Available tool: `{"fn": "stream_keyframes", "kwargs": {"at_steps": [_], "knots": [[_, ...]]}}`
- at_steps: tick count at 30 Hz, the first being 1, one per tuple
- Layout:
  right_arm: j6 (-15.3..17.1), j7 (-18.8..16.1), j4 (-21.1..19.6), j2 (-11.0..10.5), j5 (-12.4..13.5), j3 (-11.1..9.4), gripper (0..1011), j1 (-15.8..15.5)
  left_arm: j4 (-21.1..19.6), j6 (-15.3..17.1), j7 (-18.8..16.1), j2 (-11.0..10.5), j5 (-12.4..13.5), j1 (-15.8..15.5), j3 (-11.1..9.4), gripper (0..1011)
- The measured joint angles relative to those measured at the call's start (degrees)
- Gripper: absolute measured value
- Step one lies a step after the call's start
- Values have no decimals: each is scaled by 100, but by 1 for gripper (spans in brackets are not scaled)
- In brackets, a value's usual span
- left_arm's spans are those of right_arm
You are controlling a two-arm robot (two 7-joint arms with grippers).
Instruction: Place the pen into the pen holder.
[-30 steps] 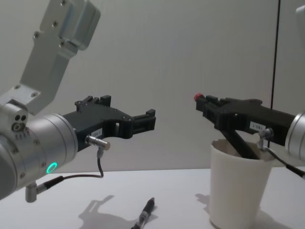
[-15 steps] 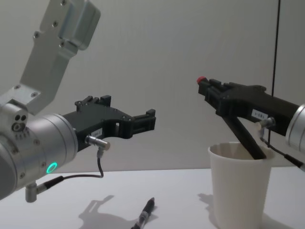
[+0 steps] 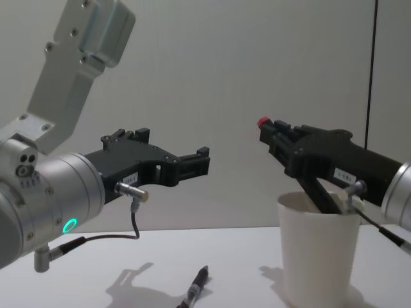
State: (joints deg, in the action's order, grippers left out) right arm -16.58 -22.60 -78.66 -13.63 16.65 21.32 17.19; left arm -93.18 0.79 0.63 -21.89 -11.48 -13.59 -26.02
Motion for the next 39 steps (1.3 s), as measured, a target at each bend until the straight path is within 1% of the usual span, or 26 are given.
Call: {"fn": "stream_keyframes", "kwargs": {"at_steps": [5,9,19,20,22,24,27,28,29,31,32,33,35,36,38,39], "knots": [[-254,16,42,9,-164,49,175,-58,0,0,0,0,0,0,0,1001],[-384,51,54,14,-240,72,175,-91,0,0,0,0,0,0,0,1001],[-578,107,70,21,-361,110,178,-144,0,0,0,0,0,0,0,1001],[-596,112,72,22,-371,113,215,-150,0,0,0,0,0,0,0,1001],[-614,117,72,23,-383,116,248,-154,0,0,0,0,0,0,0,1001],[-633,122,74,23,-395,119,320,-159,0,0,0,0,0,0,0,1001],[-655,128,75,25,-407,123,379,-164,0,0,0,0,0,0,0,1001],[-663,131,76,25,-411,125,436,-167,0,0,0,0,0,0,0,1001],[-667,132,77,25,-413,125,447,-168,0,0,0,0,0,0,0,1001],[-681,135,78,26,-421,127,515,-172,0,0,0,0,0,0,0,1001],[-684,136,79,27,-424,128,533,-172,0,0,0,0,0,0,0,1001],[-692,138,80,27,-428,129,589,-174,0,0,0,0,0,0,0,1001],[-698,139,81,27,-431,130,636,-176,0,0,0,0,0,0,0,1001],[-701,140,81,27,-433,131,695,-176,0,0,0,0,0,0,0,1001],[-705,141,82,28,-436,132,731,-177,0,0,0,0,0,0,0,1001],[-706,141,82,27,-436,132,785,-178,0,0,0,0,0,0,0,1001]]}}
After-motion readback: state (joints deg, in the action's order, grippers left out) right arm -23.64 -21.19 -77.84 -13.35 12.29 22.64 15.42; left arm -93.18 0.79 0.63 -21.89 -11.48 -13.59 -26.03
